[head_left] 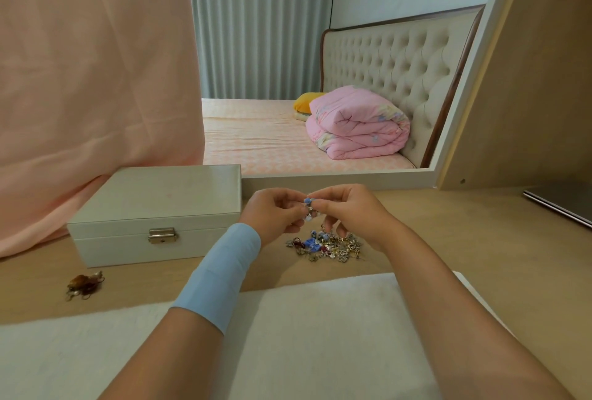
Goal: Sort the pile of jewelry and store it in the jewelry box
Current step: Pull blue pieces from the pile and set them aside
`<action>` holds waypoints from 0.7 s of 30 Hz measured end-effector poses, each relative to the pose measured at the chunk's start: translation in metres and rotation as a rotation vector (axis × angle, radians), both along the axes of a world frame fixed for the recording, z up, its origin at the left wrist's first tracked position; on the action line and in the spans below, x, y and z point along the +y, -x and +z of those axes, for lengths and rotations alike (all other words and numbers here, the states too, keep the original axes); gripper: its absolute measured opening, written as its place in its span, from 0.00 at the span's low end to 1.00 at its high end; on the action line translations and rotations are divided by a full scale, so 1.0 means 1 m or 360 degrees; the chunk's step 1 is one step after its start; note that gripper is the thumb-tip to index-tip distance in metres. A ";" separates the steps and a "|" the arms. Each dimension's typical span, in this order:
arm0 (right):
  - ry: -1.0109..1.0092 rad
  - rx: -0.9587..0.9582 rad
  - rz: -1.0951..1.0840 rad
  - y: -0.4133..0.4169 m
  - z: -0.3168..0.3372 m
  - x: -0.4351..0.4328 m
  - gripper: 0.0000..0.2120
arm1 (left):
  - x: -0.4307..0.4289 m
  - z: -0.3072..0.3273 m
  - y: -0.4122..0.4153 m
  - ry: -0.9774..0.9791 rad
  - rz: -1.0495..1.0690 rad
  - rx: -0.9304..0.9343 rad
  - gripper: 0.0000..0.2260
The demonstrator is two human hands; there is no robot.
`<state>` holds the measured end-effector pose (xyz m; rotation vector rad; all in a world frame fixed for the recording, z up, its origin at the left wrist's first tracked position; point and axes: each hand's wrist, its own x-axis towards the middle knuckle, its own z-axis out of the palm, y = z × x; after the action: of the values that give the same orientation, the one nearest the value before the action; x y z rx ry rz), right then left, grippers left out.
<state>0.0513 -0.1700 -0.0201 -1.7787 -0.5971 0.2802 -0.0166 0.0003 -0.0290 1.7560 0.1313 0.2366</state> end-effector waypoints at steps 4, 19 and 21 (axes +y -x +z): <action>0.0040 0.0025 -0.0076 0.000 -0.007 0.007 0.05 | -0.001 -0.001 0.004 0.0043 -0.0087 0.0076 0.12; 0.0753 -0.0369 -0.0113 -0.006 -0.014 -0.005 0.05 | 0.004 -0.008 -0.004 -0.0467 0.0172 0.0069 0.02; 0.0936 -0.0398 0.0016 -0.003 -0.010 -0.005 0.06 | 0.004 -0.005 -0.004 -0.0493 0.0173 0.0070 0.01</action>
<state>0.0541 -0.1747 -0.0302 -2.4016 -0.7519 0.2578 -0.0122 0.0047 -0.0341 2.0655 0.2326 0.3102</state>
